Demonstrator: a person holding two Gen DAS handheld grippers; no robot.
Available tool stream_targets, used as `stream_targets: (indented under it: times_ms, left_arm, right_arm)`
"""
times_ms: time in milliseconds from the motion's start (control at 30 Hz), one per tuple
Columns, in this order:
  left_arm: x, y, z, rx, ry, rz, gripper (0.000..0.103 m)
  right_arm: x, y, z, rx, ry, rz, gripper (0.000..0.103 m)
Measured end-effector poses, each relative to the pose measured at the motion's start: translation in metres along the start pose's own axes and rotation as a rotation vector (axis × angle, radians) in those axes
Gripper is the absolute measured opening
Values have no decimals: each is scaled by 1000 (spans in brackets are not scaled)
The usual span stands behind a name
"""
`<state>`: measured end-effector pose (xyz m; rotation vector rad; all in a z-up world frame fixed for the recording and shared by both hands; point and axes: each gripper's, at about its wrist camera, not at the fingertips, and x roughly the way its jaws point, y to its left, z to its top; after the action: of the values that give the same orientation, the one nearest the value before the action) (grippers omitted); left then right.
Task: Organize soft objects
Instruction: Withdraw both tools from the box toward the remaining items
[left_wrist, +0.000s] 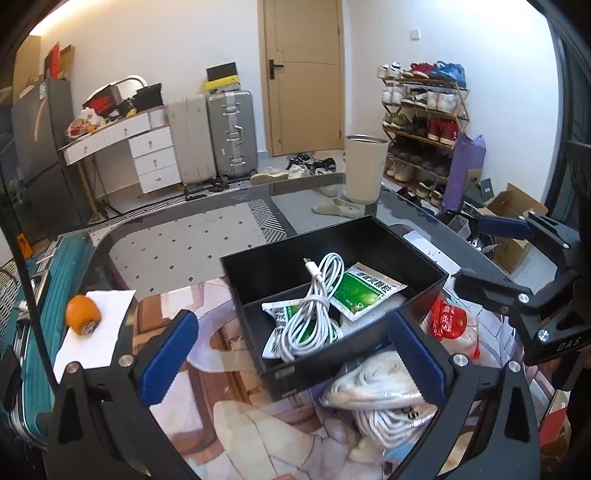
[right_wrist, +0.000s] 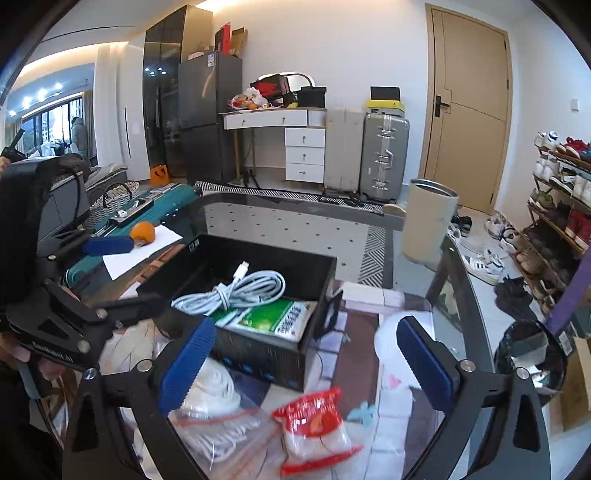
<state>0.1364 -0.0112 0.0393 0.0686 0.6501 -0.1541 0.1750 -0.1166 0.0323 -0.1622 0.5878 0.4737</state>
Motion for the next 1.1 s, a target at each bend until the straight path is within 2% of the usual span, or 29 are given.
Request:
stream_targets:
  times_ms: [300, 467, 600, 933, 1100]
  left_arm:
    - [-18, 5, -32, -74, -1, 24, 103]
    - [-23, 0, -49, -72, 19, 17, 103]
    - [-28, -8, -52, -39, 26, 23, 103]
    - [-37, -23, -65, -87, 65, 1, 103]
    - [-32, -36, -72, -74, 87, -2, 103]
  right_arm:
    - [-18, -3, -26, 26, 36, 6, 102]
    - [-27, 2, -33, -1, 47, 6, 102]
    - [-32, 3, -36, -5, 63, 3, 102]
    - [-43, 4, -39, -26, 83, -2, 102]
    - [-42, -5, -43, -24, 109, -7, 102]
